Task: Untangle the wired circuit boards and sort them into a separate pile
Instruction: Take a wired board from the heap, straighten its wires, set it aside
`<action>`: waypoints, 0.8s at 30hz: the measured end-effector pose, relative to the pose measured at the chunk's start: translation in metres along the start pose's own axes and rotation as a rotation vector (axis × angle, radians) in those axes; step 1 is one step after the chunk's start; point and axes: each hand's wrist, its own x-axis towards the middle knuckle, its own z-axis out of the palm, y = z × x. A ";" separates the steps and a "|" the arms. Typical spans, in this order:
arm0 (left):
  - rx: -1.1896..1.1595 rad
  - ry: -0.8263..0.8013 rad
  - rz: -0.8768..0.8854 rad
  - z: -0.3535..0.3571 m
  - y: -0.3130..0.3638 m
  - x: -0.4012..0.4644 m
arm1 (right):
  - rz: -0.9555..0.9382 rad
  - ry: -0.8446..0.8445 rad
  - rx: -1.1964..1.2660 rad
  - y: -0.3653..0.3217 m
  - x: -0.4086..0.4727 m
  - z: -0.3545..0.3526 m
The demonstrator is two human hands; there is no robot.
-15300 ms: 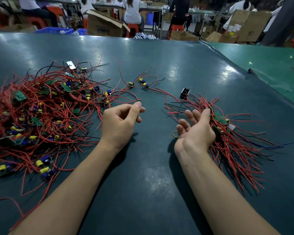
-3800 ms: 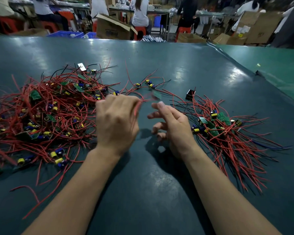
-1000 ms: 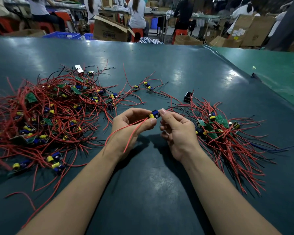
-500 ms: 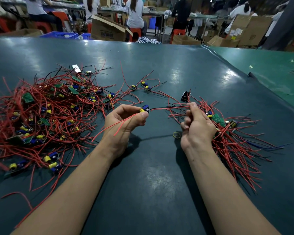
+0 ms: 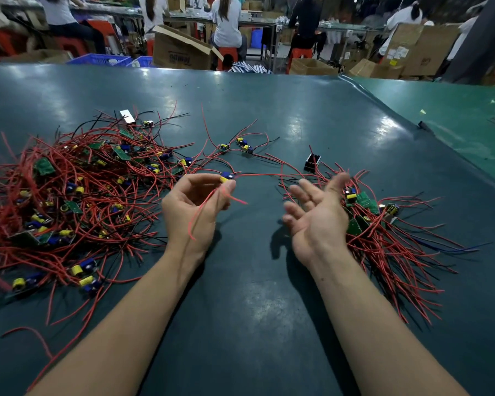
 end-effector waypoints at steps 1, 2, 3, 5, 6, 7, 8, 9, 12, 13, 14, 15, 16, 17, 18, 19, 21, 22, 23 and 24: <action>0.028 0.032 0.034 0.000 -0.001 0.000 | -0.005 -0.090 -0.097 0.006 -0.006 0.004; 0.053 0.031 0.046 0.000 -0.002 0.000 | -0.067 -0.189 -0.226 0.012 -0.014 0.008; 0.091 0.000 0.053 0.001 -0.004 -0.002 | -0.192 -0.279 -0.392 0.019 -0.020 0.011; 0.195 -0.119 0.089 0.002 -0.005 -0.007 | -0.470 -0.418 -0.684 0.029 -0.024 0.012; 0.232 -0.178 0.125 0.003 -0.005 -0.009 | -0.544 -0.461 -0.747 0.032 -0.023 0.011; 0.248 -0.232 0.156 0.003 -0.004 -0.011 | -0.517 -0.473 -0.715 0.029 -0.024 0.012; 0.238 -0.283 0.175 0.003 -0.003 -0.012 | -0.438 -0.480 -0.628 0.025 -0.026 0.012; 0.204 -0.328 0.177 0.003 -0.003 -0.013 | -0.366 -0.474 -0.534 0.023 -0.026 0.011; 0.039 -0.340 0.113 0.002 -0.001 -0.015 | -0.340 -0.386 -0.348 0.013 -0.023 0.011; -0.045 -0.305 0.051 0.002 0.001 -0.013 | -0.325 -0.369 -0.292 0.010 -0.023 0.012; -0.130 -0.263 -0.028 0.002 0.003 -0.012 | -0.302 -0.359 -0.251 0.008 -0.023 0.013; -0.201 -0.228 -0.118 0.002 0.004 -0.009 | -0.268 -0.357 -0.227 0.007 -0.024 0.013; -0.236 -0.210 -0.208 0.002 0.005 -0.008 | -0.228 -0.367 -0.217 0.007 -0.023 0.012; -0.245 -0.223 -0.288 0.003 0.005 -0.006 | -0.203 -0.384 -0.232 0.006 -0.023 0.012; -0.227 -0.256 -0.339 0.003 0.005 -0.005 | -0.202 -0.403 -0.269 0.007 -0.023 0.011; -0.201 -0.300 -0.354 0.004 0.004 -0.006 | -0.219 -0.420 -0.314 0.008 -0.023 0.011; -0.185 -0.347 -0.331 0.004 0.002 -0.008 | -0.250 -0.444 -0.341 0.008 -0.022 0.011; -0.209 -0.339 -0.326 0.004 0.003 -0.008 | -0.241 -0.439 -0.318 0.007 -0.021 0.010; -0.245 -0.324 -0.325 0.004 0.003 -0.009 | -0.216 -0.418 -0.283 0.006 -0.021 0.011; -0.279 -0.307 -0.319 0.004 0.003 -0.009 | -0.176 -0.385 -0.243 0.005 -0.019 0.010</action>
